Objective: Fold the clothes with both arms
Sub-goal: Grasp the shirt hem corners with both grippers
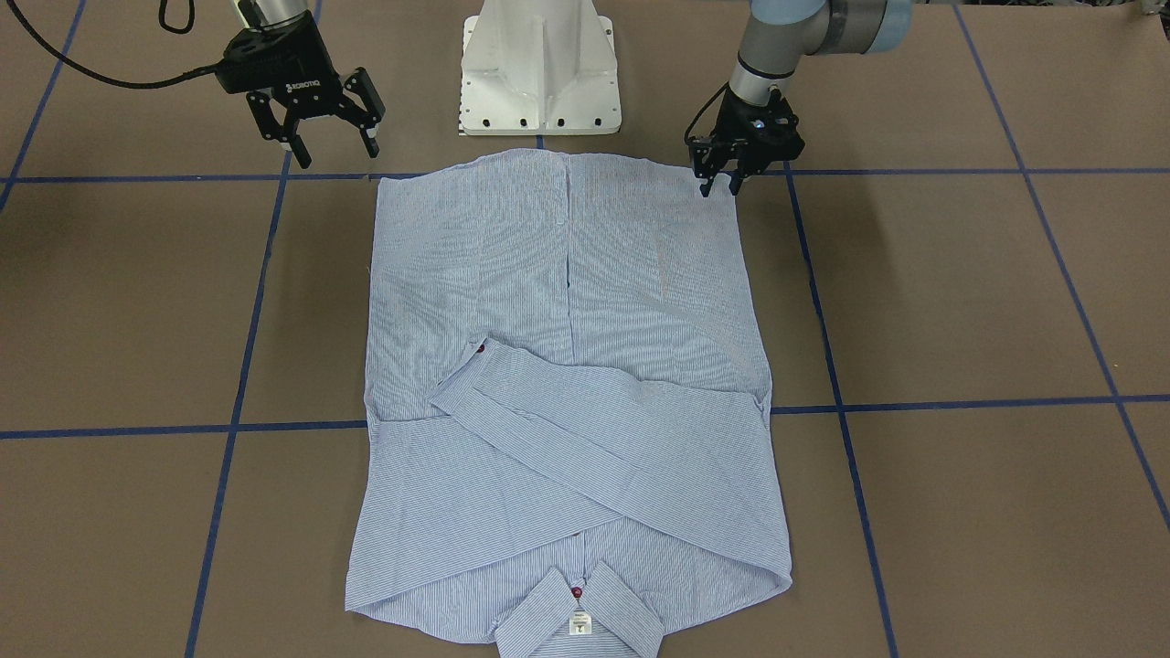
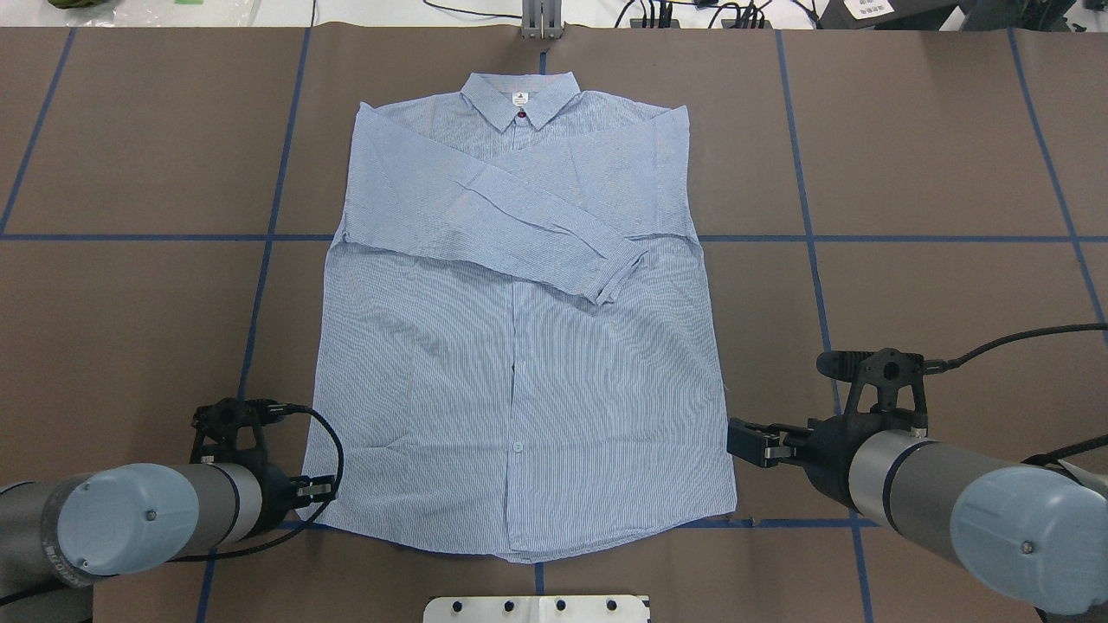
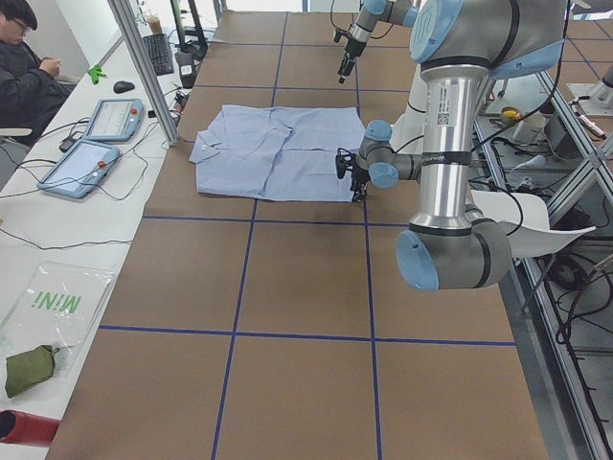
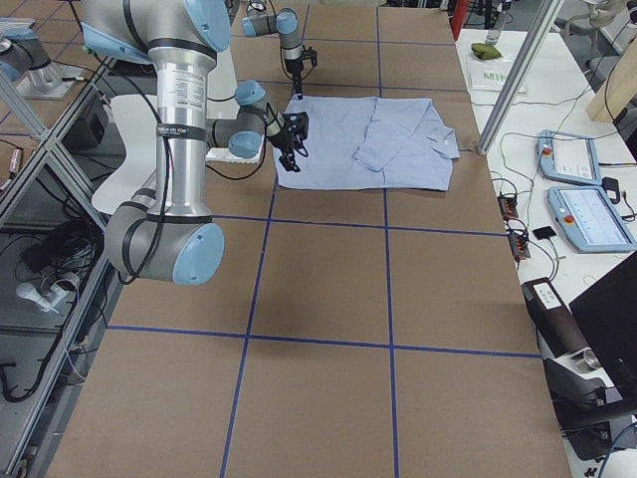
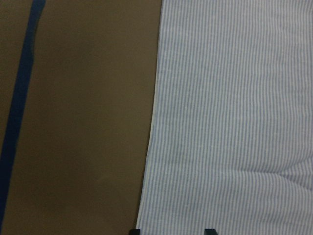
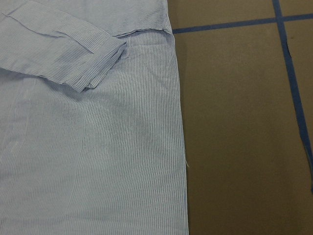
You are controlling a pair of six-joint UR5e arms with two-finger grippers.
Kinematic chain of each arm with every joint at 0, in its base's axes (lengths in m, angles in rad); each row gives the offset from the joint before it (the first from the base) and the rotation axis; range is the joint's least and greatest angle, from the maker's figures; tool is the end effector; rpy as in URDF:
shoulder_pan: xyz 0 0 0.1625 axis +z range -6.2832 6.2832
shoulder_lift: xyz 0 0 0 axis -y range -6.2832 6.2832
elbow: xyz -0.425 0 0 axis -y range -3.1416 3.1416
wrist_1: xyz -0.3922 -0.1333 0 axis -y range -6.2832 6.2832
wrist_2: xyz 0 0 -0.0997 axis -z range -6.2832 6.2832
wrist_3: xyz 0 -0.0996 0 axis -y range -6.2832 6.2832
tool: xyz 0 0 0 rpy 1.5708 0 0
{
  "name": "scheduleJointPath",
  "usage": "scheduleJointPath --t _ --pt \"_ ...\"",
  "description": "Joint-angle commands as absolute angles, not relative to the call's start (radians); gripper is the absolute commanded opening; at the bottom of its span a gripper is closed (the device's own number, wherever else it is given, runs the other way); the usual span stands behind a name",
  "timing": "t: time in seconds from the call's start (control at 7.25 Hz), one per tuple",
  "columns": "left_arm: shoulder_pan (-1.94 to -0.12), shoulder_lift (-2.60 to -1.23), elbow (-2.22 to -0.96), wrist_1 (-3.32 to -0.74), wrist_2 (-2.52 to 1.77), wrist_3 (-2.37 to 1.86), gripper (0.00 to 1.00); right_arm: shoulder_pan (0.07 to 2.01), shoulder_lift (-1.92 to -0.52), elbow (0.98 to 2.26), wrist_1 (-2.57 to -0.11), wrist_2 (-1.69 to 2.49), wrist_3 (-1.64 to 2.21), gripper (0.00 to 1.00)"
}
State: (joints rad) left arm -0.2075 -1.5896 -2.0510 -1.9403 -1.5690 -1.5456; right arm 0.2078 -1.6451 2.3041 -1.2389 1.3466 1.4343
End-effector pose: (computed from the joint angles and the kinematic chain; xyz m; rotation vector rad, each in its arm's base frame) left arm 0.4547 -0.2321 0.3880 0.1026 0.8636 -0.1715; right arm -0.3734 -0.2376 0.3160 0.3718 -0.9376 0.1762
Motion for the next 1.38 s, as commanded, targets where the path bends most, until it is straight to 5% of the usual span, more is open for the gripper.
scheduleJointPath --t 0.0,0.28,0.55,0.83,1.1,1.24 --pt "-0.195 -1.583 -2.052 -1.939 -1.569 -1.545 0.54 0.203 -1.644 2.289 -1.236 1.341 1.434 1.00" --pt "-0.186 -1.583 -2.054 -1.939 -1.568 -1.545 0.54 0.196 -1.644 2.284 -1.233 1.324 1.434 1.00" --pt "-0.180 -1.583 -2.054 -1.939 -1.566 -1.551 0.33 0.196 -1.644 2.284 -1.233 1.324 1.434 1.00" --pt "-0.175 -1.583 -2.054 -1.937 -1.566 -1.551 0.31 0.196 -1.644 2.286 -1.233 1.324 1.434 1.00" --pt "-0.175 -1.583 -2.056 -1.936 -1.566 -1.551 0.00 0.195 -1.644 2.286 -1.233 1.324 1.434 1.00" --pt "-0.175 -1.577 -2.071 -1.934 -1.566 -1.552 0.00 0.193 -1.644 2.286 -1.233 1.325 1.439 1.00"
